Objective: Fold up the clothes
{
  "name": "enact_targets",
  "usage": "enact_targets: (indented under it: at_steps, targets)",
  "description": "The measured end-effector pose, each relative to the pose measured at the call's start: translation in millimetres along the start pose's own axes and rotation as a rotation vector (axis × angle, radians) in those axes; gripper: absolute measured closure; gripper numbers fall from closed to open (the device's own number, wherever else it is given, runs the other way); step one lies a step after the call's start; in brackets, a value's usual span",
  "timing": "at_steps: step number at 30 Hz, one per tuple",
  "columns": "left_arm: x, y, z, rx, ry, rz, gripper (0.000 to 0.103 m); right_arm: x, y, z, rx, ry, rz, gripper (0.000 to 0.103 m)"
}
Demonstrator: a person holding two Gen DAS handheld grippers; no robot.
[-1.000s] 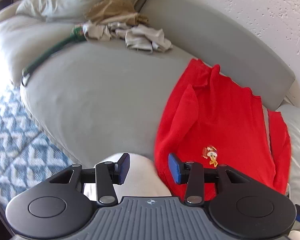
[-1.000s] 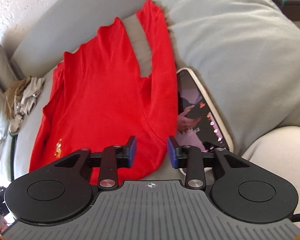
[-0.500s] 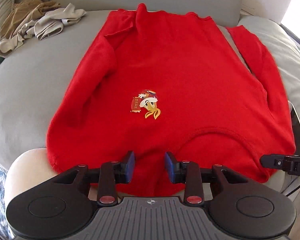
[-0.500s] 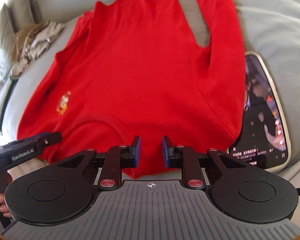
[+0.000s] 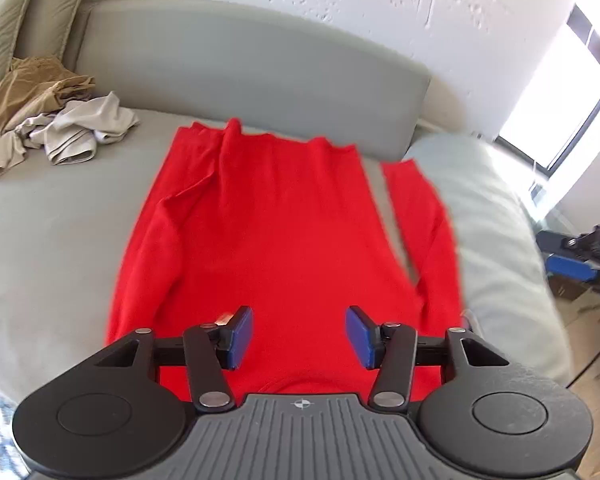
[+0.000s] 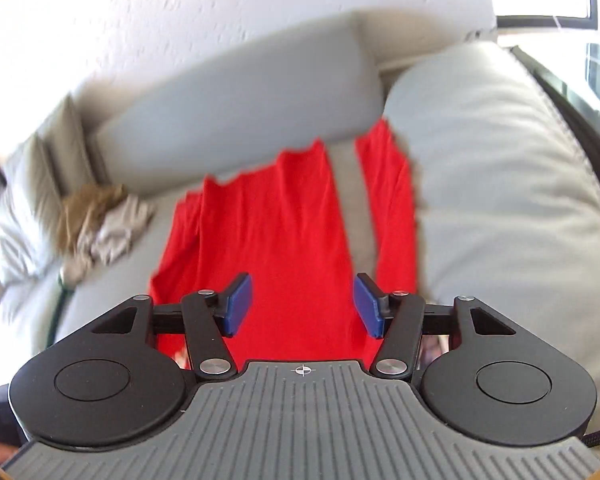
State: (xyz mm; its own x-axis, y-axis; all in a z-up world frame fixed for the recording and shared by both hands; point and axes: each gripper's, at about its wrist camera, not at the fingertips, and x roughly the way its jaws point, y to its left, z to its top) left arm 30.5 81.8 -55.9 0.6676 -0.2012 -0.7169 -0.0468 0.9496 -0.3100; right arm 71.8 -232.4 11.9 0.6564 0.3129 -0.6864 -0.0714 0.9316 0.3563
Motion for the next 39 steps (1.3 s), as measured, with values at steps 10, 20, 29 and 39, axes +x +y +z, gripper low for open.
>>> enact_targets:
  at_steps: [10, 20, 29, 39]
  targets:
    - [72.8, -35.3, 93.8, 0.014, -0.043, 0.063, 0.038, 98.6, -30.3, 118.4, -0.021, 0.094, -0.070, 0.044]
    - [151.9, -28.6, 121.8, -0.037, 0.009, 0.016, 0.038, 287.4, -72.6, 188.8, 0.005, 0.193, -0.129, 0.052]
    - [194.9, -13.7, 128.3, -0.051, 0.031, 0.018, 0.038, 389.2, -109.8, 196.8, 0.042, 0.281, -0.150, 0.086]
    - [148.1, -34.7, 127.8, 0.020, -0.039, -0.053, 0.039, 262.7, -55.0, 190.9, -0.150, -0.092, -0.497, 0.096]
